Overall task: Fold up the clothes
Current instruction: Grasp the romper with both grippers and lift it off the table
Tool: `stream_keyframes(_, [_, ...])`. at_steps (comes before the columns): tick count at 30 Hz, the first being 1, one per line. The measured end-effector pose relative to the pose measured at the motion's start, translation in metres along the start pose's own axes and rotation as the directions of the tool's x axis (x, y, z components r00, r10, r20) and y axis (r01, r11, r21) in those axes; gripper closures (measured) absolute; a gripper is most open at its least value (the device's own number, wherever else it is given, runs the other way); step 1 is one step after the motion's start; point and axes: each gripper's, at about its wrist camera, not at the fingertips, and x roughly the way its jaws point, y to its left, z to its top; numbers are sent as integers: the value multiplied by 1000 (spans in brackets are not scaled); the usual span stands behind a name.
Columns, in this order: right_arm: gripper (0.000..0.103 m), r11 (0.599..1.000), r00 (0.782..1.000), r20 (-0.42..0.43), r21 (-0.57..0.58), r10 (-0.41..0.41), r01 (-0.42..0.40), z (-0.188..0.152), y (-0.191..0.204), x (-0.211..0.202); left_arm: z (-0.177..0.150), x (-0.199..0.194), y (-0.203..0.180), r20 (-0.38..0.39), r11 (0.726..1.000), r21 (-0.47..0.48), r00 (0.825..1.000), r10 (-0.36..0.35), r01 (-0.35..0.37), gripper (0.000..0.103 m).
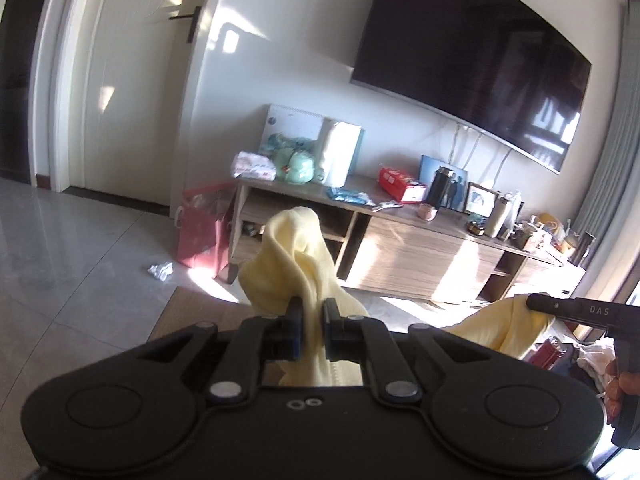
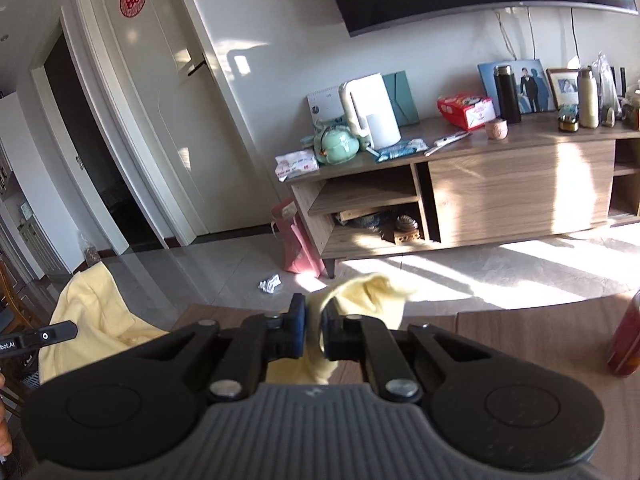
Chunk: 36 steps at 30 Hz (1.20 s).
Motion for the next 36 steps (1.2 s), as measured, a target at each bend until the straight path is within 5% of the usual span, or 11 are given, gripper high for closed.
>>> stream_keyframes(7, [94, 995, 984, 172, -77, -52, 66, 55, -23, -124, 27, -35, -119, 97, 978, 173, 987, -132, 114, 95])
stream_keyframes(11, [94, 981, 976, 206, -165, -69, 104, 42, -46, -199, -23, -41, -163, 74, 937, 317, 981, -180, 149, 94])
stream_keyframes(15, [94, 977, 990, 133, -201, -49, 76, -9, -75, -242, -95, -51, -186, -4, 869, 441, 969, -248, 224, 94])
stream_keyframes(18, [94, 972, 998, 55, -228, -40, 51, -58, -93, -270, -159, -75, -202, -106, 759, 575, 947, -302, 307, 94])
stream_keyframes(22, [90, 974, 998, -34, -220, -56, 48, -101, -108, -283, -249, -106, -214, -272, 512, 775, 927, -258, 370, 86])
stream_keyframes(26, [88, 974, 993, -88, -219, -81, 60, -113, -111, -266, -296, -119, -199, -369, 421, 808, 911, -183, 412, 77])
stream_keyframes(28, [85, 968, 993, -93, -248, -76, 51, -109, -101, -249, -306, -127, -186, -381, 403, 818, 912, -154, 410, 74])
stream_keyframes(30, [50, 952, 992, -93, -299, -91, 60, -105, -88, -229, -301, -126, -180, -358, 398, 838, 927, -112, 372, 74])
stream_keyframes(31, [41, 938, 989, -100, -341, -106, 66, -105, -81, -218, -293, -122, -177, -337, 417, 840, 936, -98, 346, 74])
stream_keyframes(34, [38, 900, 982, -126, -430, -143, 76, -103, -64, -179, -243, -101, -168, -291, 586, 748, 947, -133, 312, 69])
stream_keyframes(36, [38, 898, 973, -164, -433, -164, 79, -102, -61, -154, -220, -91, -172, -262, 650, 699, 952, -155, 298, 69])
